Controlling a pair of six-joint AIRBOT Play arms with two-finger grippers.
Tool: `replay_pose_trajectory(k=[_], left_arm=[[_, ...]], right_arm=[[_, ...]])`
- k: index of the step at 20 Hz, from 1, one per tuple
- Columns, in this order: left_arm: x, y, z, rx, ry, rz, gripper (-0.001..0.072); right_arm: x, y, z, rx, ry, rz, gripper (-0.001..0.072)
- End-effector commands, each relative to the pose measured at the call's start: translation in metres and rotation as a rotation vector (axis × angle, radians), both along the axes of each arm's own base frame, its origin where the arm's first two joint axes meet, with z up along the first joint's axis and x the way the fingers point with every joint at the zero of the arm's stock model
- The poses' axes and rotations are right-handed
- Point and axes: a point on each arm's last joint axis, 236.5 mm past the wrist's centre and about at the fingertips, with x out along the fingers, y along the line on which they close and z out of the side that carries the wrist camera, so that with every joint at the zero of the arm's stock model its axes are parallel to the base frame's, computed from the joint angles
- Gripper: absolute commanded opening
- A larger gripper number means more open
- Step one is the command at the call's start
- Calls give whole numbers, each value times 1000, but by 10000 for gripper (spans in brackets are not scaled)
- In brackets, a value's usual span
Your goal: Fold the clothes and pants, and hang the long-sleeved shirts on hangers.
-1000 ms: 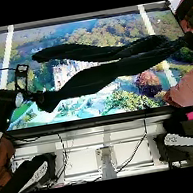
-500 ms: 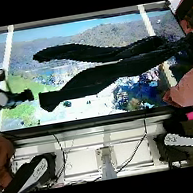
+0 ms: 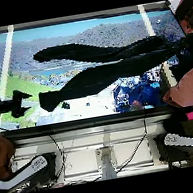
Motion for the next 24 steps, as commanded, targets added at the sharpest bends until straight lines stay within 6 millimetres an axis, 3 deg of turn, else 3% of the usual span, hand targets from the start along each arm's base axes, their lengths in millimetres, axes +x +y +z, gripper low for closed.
replay_pose_trajectory(k=[1,5,9,11,12,13,14,15,17,18,19,20,24], left_arm=[[11,-19,-26,-126,34,84,695],[47,-30,-26,-271,-45,201,695],[65,-32,-26,-359,-65,298,695],[68,-36,-25,-308,-112,231,689],[67,-40,-27,-274,-132,172,633],[65,-44,-28,-246,-145,123,492],[64,-45,-30,-234,-141,108,404],[63,-45,-32,-226,-138,102,360],[63,-46,-33,-219,-139,99,340],[64,-44,-33,-212,-141,105,268],[66,-42,-34,-193,-150,104,74],[70,-41,-34,-173,-168,97,24],[103,-25,-8,-161,-329,162,22]], right_arm=[[0,-1,1,-3,-3,0,24],[3,-3,3,-14,-18,-6,23],[4,-5,5,-21,-30,-11,24],[5,-6,6,-25,-32,-10,24],[5,-6,6,-35,-32,-1,24],[5,-6,6,-42,-31,5,24],[5,-6,6,-41,-31,5,24],[5,-6,6,-41,-31,5,24],[5,-6,6,-42,-32,5,24],[5,-6,6,-42,-32,5,24],[5,-6,6,-42,-32,5,24],[5,-6,6,-41,-32,5,24],[6,-5,7,-33,-34,5,23]])
